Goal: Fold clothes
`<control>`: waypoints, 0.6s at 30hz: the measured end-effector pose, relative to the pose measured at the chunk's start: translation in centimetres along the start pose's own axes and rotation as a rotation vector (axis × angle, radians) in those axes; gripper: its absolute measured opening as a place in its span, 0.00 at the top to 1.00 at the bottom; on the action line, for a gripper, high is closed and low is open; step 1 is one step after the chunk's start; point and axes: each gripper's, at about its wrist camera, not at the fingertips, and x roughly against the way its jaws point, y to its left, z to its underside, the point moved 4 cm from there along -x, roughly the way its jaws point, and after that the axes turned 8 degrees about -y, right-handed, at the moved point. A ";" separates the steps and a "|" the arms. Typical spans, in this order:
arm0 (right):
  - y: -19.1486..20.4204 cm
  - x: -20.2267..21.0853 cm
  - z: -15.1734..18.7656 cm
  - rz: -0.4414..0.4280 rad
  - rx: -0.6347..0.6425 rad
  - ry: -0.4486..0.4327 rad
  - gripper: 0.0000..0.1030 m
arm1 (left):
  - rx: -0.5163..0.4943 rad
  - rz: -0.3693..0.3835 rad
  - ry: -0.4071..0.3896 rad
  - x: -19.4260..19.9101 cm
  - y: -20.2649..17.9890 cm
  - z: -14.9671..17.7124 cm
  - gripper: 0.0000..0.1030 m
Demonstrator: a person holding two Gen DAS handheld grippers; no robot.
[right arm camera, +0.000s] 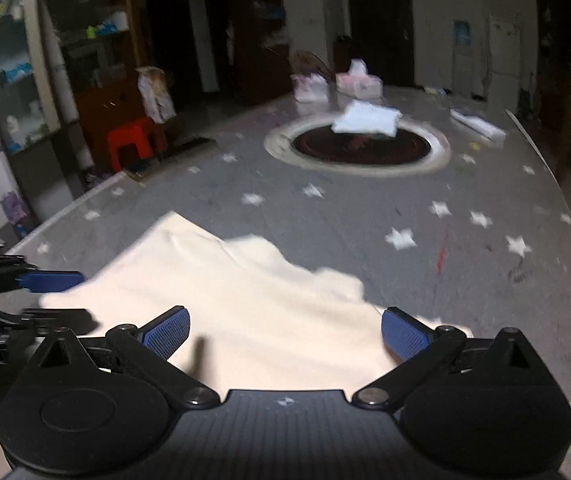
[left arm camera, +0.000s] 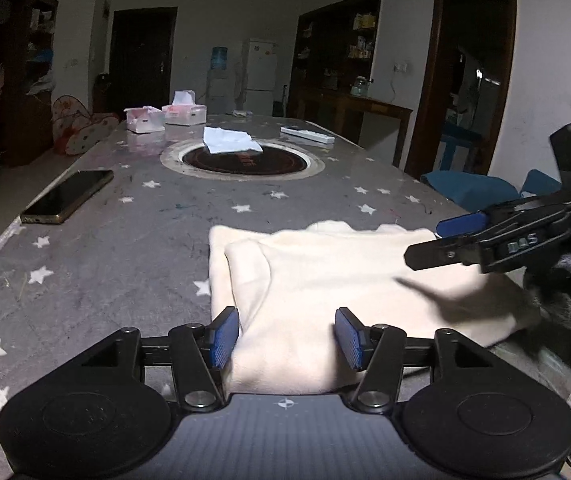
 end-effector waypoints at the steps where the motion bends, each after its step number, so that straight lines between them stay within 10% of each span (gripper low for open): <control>1: 0.3 0.0 -0.3 -0.020 0.002 0.001 0.00 | -0.002 0.001 -0.007 0.0 0.0 -0.2 0.45; 9: 0.7 -4.2 -0.4 -0.062 -0.031 0.126 0.00 | 0.009 -0.009 -0.011 0.2 0.0 -0.2 0.44; 18: 2.6 -1.2 -0.8 -0.046 0.029 0.050 0.00 | 0.000 -0.009 -0.047 0.6 0.0 -1.4 0.42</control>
